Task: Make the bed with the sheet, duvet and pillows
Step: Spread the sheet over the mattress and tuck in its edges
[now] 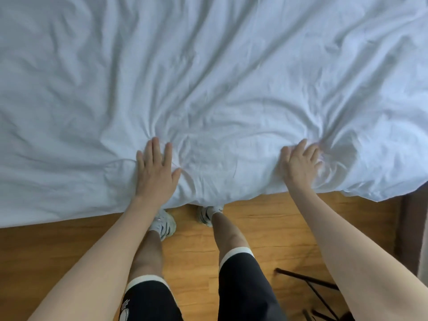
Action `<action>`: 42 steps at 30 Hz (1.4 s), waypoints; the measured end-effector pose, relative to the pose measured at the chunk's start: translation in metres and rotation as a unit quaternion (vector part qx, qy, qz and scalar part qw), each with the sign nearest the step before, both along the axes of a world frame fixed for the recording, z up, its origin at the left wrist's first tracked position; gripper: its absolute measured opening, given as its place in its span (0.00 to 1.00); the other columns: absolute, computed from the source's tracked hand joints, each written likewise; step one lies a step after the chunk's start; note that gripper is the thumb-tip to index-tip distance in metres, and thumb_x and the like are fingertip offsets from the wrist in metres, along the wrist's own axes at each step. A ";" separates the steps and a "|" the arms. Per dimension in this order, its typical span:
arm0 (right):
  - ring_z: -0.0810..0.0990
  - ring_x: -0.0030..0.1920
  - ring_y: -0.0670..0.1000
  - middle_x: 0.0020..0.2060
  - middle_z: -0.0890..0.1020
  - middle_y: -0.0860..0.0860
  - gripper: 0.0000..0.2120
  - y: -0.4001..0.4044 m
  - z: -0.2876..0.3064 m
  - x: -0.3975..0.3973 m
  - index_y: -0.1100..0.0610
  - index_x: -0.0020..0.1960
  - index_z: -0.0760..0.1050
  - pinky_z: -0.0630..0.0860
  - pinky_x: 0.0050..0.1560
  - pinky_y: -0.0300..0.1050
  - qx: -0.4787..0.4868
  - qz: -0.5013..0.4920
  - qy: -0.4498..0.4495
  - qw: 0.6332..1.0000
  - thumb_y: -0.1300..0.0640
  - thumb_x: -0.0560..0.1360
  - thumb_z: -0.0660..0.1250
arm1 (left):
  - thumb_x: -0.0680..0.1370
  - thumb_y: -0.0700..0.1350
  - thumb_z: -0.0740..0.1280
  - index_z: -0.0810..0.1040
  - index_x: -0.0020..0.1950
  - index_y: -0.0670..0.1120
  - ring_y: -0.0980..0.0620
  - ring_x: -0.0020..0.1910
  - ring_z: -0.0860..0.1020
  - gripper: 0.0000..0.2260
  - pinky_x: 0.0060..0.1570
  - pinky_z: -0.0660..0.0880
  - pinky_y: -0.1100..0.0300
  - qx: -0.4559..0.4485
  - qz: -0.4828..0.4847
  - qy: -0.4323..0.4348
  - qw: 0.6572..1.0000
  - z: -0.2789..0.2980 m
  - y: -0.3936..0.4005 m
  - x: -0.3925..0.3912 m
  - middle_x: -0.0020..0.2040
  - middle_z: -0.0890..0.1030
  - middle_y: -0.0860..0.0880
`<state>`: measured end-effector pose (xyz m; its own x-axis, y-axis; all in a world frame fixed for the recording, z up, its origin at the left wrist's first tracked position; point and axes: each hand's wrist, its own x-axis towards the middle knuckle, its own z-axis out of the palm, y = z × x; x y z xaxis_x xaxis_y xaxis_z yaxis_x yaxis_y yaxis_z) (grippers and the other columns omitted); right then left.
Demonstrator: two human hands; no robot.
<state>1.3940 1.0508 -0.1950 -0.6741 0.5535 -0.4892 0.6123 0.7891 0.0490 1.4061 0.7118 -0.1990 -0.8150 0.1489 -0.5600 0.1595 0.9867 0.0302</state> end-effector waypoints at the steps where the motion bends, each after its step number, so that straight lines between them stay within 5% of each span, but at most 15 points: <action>1: 0.54 0.75 0.61 0.74 0.56 0.63 0.27 -0.014 0.009 -0.002 0.60 0.75 0.55 0.55 0.71 0.61 -0.035 0.004 0.000 0.999 0.47 0.81 0.49 | 0.80 0.59 0.54 0.49 0.78 0.42 0.37 0.76 0.48 0.33 0.71 0.49 0.39 -0.009 -0.015 -0.038 0.999 0.011 0.000 0.007 0.76 0.48 0.34; 4: 0.69 0.63 0.62 0.61 0.70 0.60 0.18 -0.066 0.043 0.004 0.60 0.64 0.66 0.68 0.56 0.54 -0.142 0.072 0.006 0.987 0.51 0.80 0.55 | 0.80 0.56 0.56 0.46 0.78 0.46 0.39 0.76 0.46 0.32 0.72 0.52 0.42 -0.006 -0.061 -0.156 0.986 0.047 -0.005 0.033 0.77 0.46 0.37; 9: 0.75 0.61 0.57 0.63 0.75 0.55 0.19 -0.159 0.111 0.043 0.55 0.70 0.67 0.71 0.54 0.48 -0.245 0.139 -0.148 0.948 0.51 0.80 0.56 | 0.82 0.52 0.53 0.59 0.76 0.47 0.44 0.65 0.71 0.23 0.61 0.70 0.49 0.080 0.031 -0.332 0.939 0.129 -0.045 0.093 0.69 0.71 0.44; 12: 0.79 0.53 0.56 0.55 0.80 0.54 0.15 -0.202 0.150 0.074 0.55 0.63 0.73 0.74 0.49 0.48 -0.255 0.221 -0.226 0.914 0.50 0.79 0.58 | 0.82 0.49 0.52 0.61 0.75 0.47 0.46 0.62 0.72 0.21 0.58 0.71 0.51 0.100 0.045 -0.266 0.958 0.172 -0.095 0.126 0.66 0.74 0.46; 15: 0.79 0.49 0.57 0.48 0.81 0.55 0.12 -0.252 0.192 0.088 0.58 0.52 0.76 0.75 0.49 0.49 -0.277 0.197 -0.193 0.921 0.54 0.77 0.58 | 0.82 0.50 0.52 0.65 0.73 0.48 0.47 0.62 0.72 0.19 0.57 0.71 0.53 0.089 0.101 -0.184 0.974 0.207 -0.163 0.153 0.65 0.75 0.48; 18: 0.78 0.55 0.56 0.54 0.81 0.53 0.14 -0.306 0.231 0.096 0.55 0.59 0.76 0.74 0.55 0.47 -0.272 0.151 -0.138 0.940 0.53 0.77 0.58 | 0.82 0.50 0.53 0.67 0.71 0.48 0.46 0.60 0.75 0.18 0.52 0.73 0.54 0.101 0.172 -0.135 0.971 0.243 -0.231 0.174 0.62 0.77 0.47; 22: 0.78 0.55 0.57 0.56 0.81 0.56 0.14 -0.390 0.256 0.109 0.57 0.59 0.77 0.73 0.49 0.45 -0.258 0.182 -0.126 0.940 0.54 0.78 0.58 | 0.81 0.49 0.56 0.69 0.68 0.45 0.44 0.60 0.74 0.17 0.54 0.72 0.54 0.108 0.228 -0.121 0.960 0.275 -0.318 0.204 0.61 0.77 0.44; 34: 0.78 0.56 0.56 0.57 0.80 0.54 0.15 -0.666 0.279 0.117 0.54 0.61 0.74 0.75 0.53 0.48 -0.247 0.425 -0.205 0.846 0.53 0.77 0.58 | 0.81 0.49 0.55 0.68 0.71 0.48 0.48 0.56 0.76 0.19 0.48 0.72 0.57 0.145 0.385 -0.123 0.903 0.295 -0.509 0.262 0.62 0.77 0.47; 42: 0.77 0.57 0.56 0.58 0.80 0.54 0.15 -0.841 0.250 0.072 0.53 0.62 0.74 0.72 0.53 0.47 -0.246 0.439 -0.216 0.837 0.52 0.79 0.56 | 0.82 0.50 0.54 0.65 0.73 0.47 0.48 0.65 0.71 0.20 0.58 0.71 0.55 0.107 0.392 -0.099 0.908 0.283 -0.692 0.221 0.69 0.72 0.48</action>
